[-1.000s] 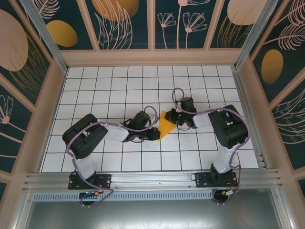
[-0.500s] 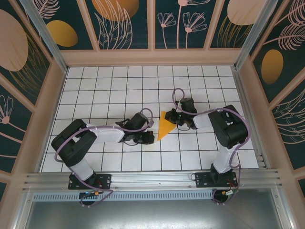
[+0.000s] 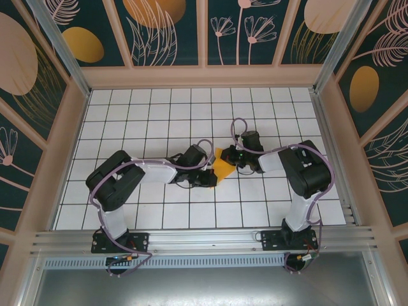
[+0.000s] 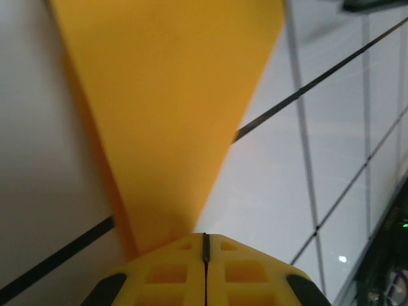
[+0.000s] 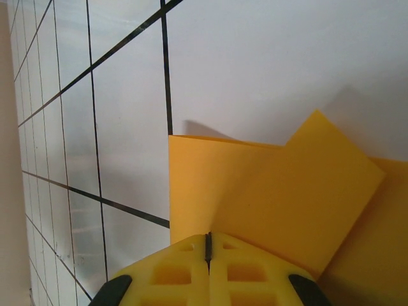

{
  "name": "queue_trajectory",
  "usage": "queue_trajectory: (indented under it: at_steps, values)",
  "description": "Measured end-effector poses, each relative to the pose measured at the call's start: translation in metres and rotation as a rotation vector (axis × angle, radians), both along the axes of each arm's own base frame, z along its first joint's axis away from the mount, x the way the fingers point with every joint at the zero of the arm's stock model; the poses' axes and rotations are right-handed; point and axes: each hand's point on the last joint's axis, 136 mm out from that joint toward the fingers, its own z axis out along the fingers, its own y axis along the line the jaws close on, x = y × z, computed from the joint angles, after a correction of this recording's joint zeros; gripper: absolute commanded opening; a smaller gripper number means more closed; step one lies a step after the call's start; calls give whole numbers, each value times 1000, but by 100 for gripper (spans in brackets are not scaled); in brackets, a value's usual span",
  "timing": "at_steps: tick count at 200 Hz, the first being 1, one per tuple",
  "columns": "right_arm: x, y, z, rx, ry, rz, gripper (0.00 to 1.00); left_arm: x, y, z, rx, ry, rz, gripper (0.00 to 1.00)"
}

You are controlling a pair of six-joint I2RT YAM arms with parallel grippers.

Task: Fold a paper plane with a square sheet of paper (pick it up from the middle)
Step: Fourth fold the wing at the center of the table.

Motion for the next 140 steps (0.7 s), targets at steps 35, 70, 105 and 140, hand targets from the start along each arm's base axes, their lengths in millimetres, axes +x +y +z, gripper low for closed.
queue_trajectory:
  at_steps: [35,70,105,140]
  values:
    - [0,0,0,2,-5,0,0,-1,3,-2,-7,-12,9,4]
    - [0,0,0,4,-8,1,0,-5,12,-2,-14,-39,22,3]
    - [0,0,0,7,-10,2,0,-17,25,-2,-8,-35,28,1]
    - [0,1,0,14,-11,-2,0,-34,48,6,29,-23,47,1]
